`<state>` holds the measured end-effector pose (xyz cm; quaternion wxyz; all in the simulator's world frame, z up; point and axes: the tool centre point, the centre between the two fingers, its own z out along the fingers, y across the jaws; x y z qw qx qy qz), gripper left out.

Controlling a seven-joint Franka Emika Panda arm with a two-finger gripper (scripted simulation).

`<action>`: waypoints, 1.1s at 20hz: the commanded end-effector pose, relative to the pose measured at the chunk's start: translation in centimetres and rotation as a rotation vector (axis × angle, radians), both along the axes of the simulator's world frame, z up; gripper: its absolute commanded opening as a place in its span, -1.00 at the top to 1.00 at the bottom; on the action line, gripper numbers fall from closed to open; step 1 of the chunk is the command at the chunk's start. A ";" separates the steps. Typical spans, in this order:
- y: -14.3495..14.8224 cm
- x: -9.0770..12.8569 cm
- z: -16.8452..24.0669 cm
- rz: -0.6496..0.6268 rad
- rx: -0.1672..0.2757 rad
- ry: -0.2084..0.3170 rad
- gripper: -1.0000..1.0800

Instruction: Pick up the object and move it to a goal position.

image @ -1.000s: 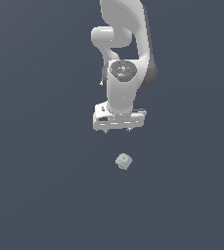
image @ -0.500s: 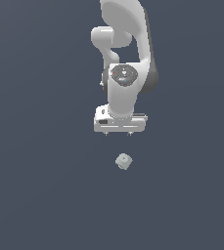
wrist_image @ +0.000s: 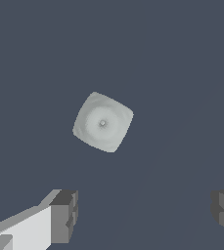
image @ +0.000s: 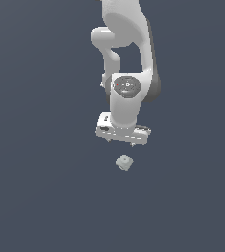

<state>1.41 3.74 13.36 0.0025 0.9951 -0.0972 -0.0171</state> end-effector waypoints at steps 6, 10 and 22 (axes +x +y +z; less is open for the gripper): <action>0.8 2.3 -1.8 -0.199 -0.002 -0.014 -0.92; 1.3 3.3 -2.7 -0.295 -0.004 -0.021 -0.92; 2.0 5.0 -4.3 -0.454 -0.006 -0.033 -0.92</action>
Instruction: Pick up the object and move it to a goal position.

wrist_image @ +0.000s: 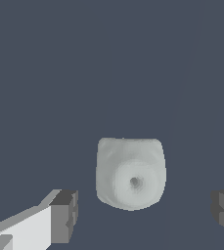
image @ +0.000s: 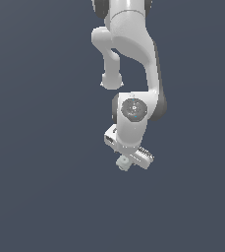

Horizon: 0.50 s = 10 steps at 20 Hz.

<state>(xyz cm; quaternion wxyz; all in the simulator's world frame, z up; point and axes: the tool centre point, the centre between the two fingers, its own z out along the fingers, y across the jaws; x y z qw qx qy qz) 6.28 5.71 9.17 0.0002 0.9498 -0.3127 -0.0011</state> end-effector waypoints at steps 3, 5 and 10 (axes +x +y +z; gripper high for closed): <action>0.1 0.2 -0.2 -0.023 0.000 -0.002 -0.92; 0.1 0.2 -0.2 -0.019 0.000 -0.002 -0.92; 0.1 0.2 -1.2 -0.020 0.000 -0.002 -0.92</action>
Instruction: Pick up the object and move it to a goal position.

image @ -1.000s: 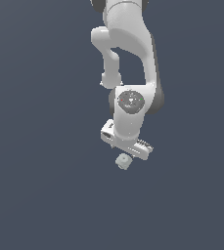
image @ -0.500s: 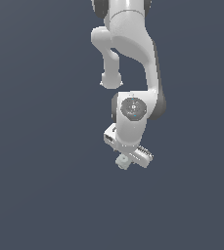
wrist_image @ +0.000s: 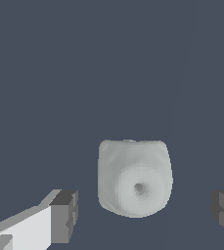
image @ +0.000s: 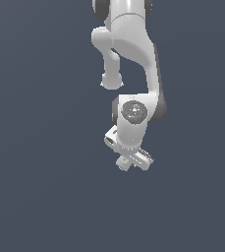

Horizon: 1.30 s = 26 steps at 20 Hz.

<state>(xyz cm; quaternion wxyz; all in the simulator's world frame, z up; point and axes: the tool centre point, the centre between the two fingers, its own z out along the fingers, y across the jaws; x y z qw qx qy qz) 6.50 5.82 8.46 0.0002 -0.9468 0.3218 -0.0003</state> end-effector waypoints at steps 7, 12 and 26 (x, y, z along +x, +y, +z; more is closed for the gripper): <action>0.0 -0.1 -3.9 -0.004 0.000 0.001 -0.92; 0.0 0.0 -4.5 -0.004 0.000 0.001 -0.92; -0.1 0.0 -4.4 -0.004 0.000 0.001 1.00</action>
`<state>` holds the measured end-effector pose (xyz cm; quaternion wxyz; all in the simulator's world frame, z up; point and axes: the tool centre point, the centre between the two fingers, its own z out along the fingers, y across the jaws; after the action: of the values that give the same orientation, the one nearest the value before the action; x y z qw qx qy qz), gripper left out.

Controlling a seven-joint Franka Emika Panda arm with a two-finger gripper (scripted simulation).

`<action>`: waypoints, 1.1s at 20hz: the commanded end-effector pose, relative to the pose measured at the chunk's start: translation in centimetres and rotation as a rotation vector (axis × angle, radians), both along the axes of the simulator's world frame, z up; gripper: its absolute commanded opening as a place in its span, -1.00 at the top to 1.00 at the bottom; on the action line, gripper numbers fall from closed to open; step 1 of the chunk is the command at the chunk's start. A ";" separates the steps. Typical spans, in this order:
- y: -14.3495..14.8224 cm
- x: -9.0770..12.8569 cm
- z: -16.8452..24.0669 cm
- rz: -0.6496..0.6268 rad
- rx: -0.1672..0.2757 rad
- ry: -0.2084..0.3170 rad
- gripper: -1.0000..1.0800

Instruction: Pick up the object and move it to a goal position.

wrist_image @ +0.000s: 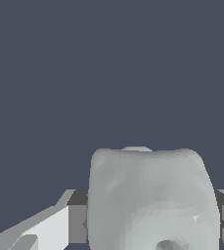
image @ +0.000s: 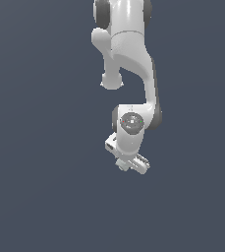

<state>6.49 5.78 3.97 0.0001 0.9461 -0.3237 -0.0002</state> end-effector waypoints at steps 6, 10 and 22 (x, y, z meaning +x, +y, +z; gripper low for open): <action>-1.3 -0.1 1.8 0.000 0.000 0.000 1.00; -3.0 -0.3 4.1 0.000 0.000 0.000 1.00; -11.3 -1.1 15.5 -0.001 0.001 0.000 1.00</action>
<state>5.53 -4.45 17.96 -0.0006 0.9460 -0.3243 -0.0001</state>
